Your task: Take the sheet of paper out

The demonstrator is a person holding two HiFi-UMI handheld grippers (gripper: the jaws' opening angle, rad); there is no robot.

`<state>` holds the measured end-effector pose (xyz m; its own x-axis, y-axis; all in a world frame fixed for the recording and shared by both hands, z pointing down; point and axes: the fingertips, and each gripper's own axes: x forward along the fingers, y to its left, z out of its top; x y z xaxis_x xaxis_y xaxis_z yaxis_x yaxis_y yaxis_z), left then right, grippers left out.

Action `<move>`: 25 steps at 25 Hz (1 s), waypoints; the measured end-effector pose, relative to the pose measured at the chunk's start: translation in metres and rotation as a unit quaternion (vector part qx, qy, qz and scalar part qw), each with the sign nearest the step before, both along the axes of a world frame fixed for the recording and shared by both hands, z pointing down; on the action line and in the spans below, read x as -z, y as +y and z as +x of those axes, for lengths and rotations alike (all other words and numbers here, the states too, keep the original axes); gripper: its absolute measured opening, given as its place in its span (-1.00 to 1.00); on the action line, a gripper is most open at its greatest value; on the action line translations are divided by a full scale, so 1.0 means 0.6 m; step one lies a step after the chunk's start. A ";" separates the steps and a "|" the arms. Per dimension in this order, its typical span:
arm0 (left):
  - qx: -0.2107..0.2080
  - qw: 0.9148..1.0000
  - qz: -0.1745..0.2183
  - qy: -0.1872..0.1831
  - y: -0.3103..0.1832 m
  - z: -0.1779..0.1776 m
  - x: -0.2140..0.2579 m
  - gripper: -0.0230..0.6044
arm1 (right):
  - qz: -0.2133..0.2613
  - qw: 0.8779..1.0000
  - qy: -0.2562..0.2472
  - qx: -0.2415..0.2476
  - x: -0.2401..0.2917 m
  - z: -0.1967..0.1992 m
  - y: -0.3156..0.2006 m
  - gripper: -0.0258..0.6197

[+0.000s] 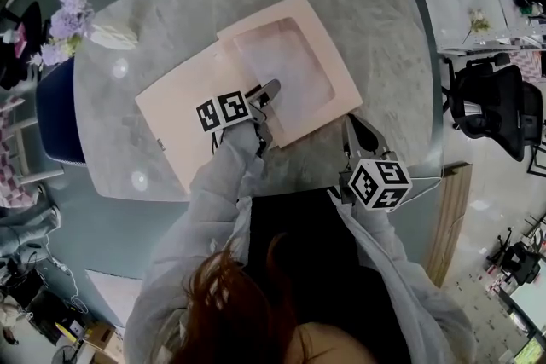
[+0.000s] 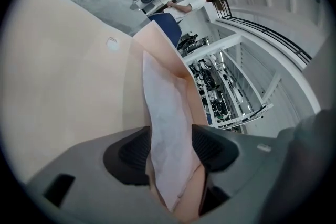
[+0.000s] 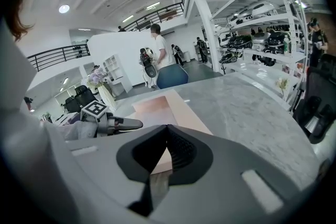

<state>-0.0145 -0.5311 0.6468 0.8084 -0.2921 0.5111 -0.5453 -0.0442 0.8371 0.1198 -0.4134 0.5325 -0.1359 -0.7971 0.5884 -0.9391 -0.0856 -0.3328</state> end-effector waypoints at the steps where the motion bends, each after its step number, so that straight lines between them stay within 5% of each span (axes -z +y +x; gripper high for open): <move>1: -0.002 1.000 0.000 -0.003 -0.001 0.001 -0.004 -0.20 | 0.000 1.000 0.000 -0.001 0.000 0.001 0.000 -0.88; 8: 0.006 0.998 0.003 -0.065 -0.004 -0.017 -0.035 -0.91 | 0.003 1.000 -0.004 -0.006 0.000 0.008 0.001 -0.89; 16: 0.015 0.998 0.004 -0.055 -0.007 -0.018 -0.034 -0.93 | 0.004 1.000 -0.006 -0.007 -0.005 0.014 0.009 -0.88; 25: 0.052 0.997 0.049 -0.042 0.008 -0.066 0.023 -0.93 | 0.023 1.000 -0.010 0.018 0.013 0.006 0.011 -0.88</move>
